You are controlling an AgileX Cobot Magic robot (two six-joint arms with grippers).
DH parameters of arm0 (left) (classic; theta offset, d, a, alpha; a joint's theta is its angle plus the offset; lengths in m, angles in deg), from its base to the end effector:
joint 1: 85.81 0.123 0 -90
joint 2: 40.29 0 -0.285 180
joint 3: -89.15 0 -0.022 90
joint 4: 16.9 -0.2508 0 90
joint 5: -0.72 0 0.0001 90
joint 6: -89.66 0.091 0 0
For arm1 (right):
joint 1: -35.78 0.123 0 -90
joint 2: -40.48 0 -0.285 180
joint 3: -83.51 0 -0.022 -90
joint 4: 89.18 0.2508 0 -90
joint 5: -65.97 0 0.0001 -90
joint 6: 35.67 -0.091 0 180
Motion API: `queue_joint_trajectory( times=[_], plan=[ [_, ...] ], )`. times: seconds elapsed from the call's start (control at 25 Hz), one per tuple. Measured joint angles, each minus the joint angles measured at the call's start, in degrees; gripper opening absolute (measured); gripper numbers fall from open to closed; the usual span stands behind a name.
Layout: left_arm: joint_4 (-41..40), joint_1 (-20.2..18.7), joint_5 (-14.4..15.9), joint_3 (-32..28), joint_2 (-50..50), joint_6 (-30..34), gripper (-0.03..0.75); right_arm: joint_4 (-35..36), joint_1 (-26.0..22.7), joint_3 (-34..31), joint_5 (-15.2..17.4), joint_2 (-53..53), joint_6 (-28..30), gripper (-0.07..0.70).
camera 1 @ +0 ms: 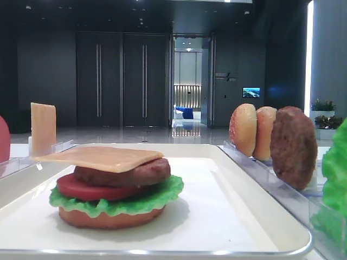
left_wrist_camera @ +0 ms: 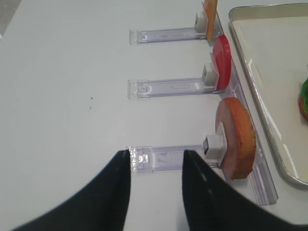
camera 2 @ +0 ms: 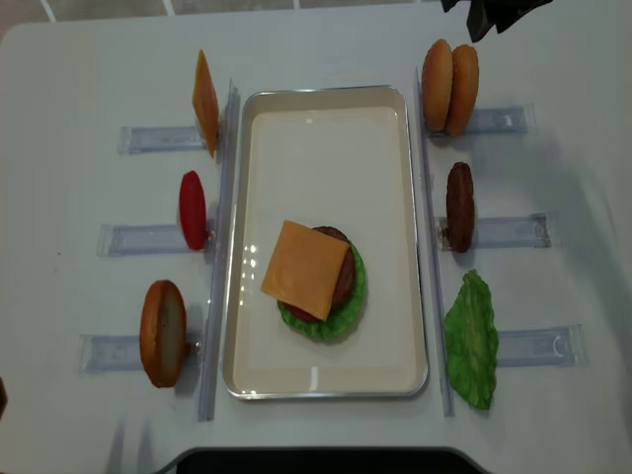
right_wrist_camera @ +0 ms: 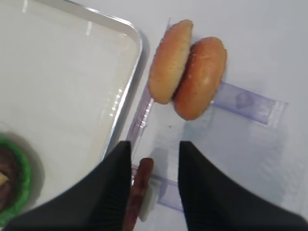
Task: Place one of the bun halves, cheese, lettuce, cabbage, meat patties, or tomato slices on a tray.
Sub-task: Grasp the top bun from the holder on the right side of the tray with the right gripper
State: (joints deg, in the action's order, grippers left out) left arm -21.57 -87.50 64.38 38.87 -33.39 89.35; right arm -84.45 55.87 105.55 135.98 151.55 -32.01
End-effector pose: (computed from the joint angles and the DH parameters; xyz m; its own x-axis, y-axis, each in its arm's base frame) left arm -0.0060 0.0068 0.2652 -0.5121 0.0459 -0.8577 -0.0175 0.9978 0.0638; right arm 0.3594 0.1390 0.3305 -0.8630 -0.3534 -0.3611 -0.3995 0.9148 0.0595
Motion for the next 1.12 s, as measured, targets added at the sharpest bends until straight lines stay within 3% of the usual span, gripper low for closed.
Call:
queue_joint_trajectory(
  times=[0.4, 0.56, 0.72, 0.84, 1.12],
  plan=[
    [0.0, 0.0, 0.0, 0.0, 0.0, 0.0, 0.282, 0.6, 1.2, 0.0, -0.1, 3.1, -1.3, 0.244],
    [0.0, 0.0, 0.0, 0.0, 0.0, 0.0, 0.282, 0.4, 1.2, 0.0, -2.9, 3.4, -1.5, 0.261],
    [0.0, 0.0, 0.0, 0.0, 0.0, 0.0, 0.282, 0.2, 1.1, 0.0, -5.9, 3.4, -3.2, 0.341],
    [0.0, 0.0, 0.0, 0.0, 0.0, 0.0, 0.282, 0.2, 1.0, 0.1, -6.5, 4.0, -4.7, 0.393],
    [0.0, 0.0, 0.0, 0.0, 0.0, 0.0, 0.282, 0.2, 0.4, 0.1, -8.3, 6.8, -7.3, 0.41]
  ],
)
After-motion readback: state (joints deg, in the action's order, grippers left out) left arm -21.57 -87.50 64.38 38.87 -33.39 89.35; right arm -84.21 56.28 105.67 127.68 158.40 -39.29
